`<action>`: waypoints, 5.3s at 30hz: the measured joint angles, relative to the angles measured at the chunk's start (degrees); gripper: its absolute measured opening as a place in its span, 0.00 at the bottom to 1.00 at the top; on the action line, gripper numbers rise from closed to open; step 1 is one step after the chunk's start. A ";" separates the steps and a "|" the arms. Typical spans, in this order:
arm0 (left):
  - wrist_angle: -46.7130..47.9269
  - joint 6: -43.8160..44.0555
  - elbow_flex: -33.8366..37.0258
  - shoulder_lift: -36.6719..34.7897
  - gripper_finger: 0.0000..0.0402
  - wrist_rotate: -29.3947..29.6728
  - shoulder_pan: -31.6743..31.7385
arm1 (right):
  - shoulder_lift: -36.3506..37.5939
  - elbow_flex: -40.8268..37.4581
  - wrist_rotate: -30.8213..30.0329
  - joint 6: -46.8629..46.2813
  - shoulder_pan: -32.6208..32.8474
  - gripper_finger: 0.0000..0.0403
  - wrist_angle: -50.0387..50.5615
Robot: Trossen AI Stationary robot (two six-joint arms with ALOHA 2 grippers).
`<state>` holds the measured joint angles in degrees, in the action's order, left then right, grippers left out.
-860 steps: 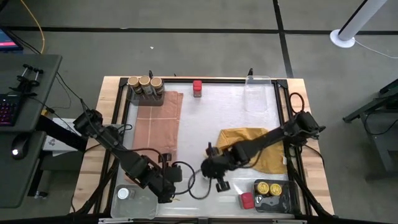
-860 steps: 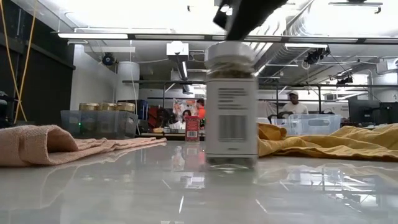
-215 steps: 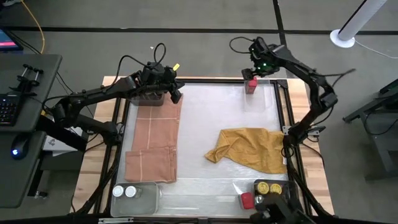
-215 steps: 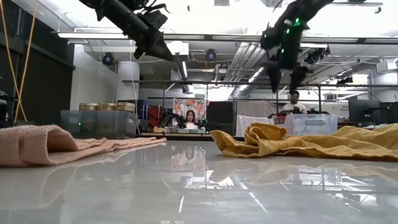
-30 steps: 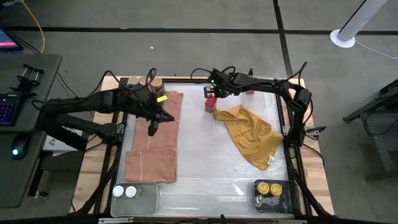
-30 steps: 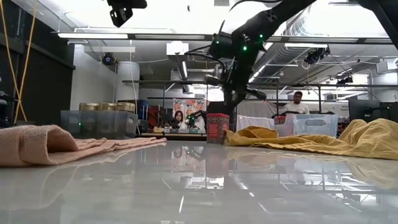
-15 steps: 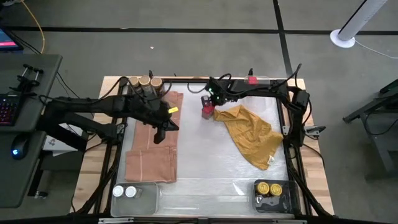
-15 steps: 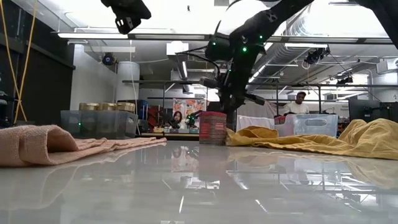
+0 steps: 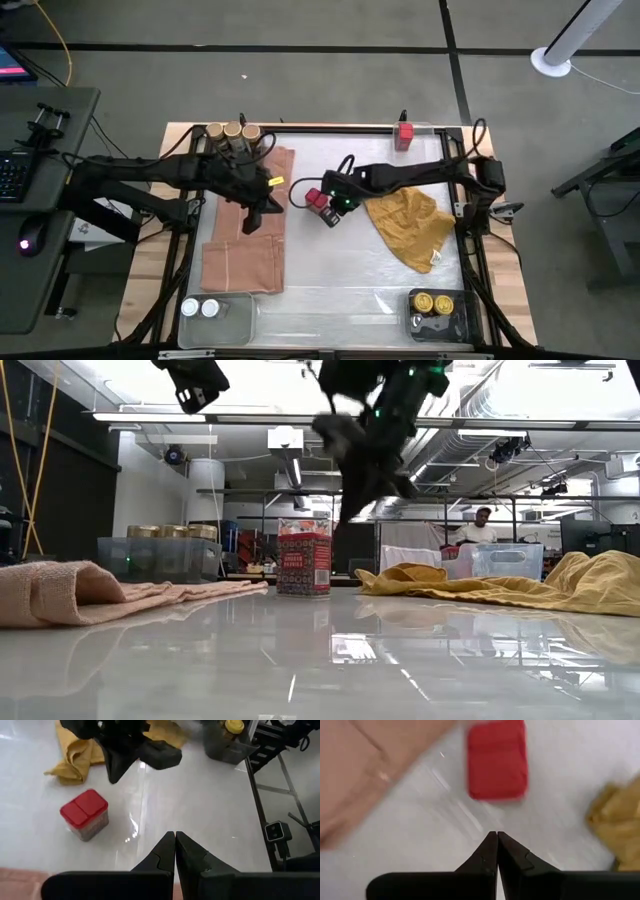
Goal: Sort spices by type
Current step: Put the red seasoning can into the transparent bin, then return to Home Position
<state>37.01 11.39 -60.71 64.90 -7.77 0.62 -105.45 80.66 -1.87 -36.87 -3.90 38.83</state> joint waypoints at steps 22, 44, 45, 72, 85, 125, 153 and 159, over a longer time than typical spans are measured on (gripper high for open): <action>1.14 -2.03 0.00 -8.20 0.00 0.85 3.23 | 1.31 0.04 -6.90 16.55 2.12 0.80 -18.05; 4.40 -2.81 0.00 -8.30 0.00 0.87 3.21 | -11.17 0.04 -11.46 11.13 1.27 0.95 -18.29; 4.38 -3.23 -0.01 -8.30 0.00 0.87 3.21 | -11.34 0.04 -11.46 10.87 1.27 0.94 -18.11; -29.11 -9.95 -0.07 -1.46 0.00 1.03 10.84 | 16.84 -1.84 -25.48 9.97 -5.14 0.49 22.85; -60.29 2.26 -0.02 19.98 0.00 -4.85 14.46 | 44.36 -26.93 -35.62 -15.19 -20.18 0.49 20.49; -63.59 11.04 0.00 14.58 0.00 -27.17 32.34 | 23.46 -31.88 -14.32 7.34 -52.08 0.72 -12.91; -110.27 27.12 48.28 3.34 0.00 3.47 18.11 | 38.52 -13.88 8.06 23.00 -51.94 0.73 -0.38; -105.53 26.87 56.10 -10.87 0.00 8.02 15.12 | 42.10 -13.90 9.46 22.39 -51.93 0.73 0.21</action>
<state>-68.52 38.26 -4.61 54.03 0.25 15.75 -63.35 66.76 7.60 -14.48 -55.83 39.04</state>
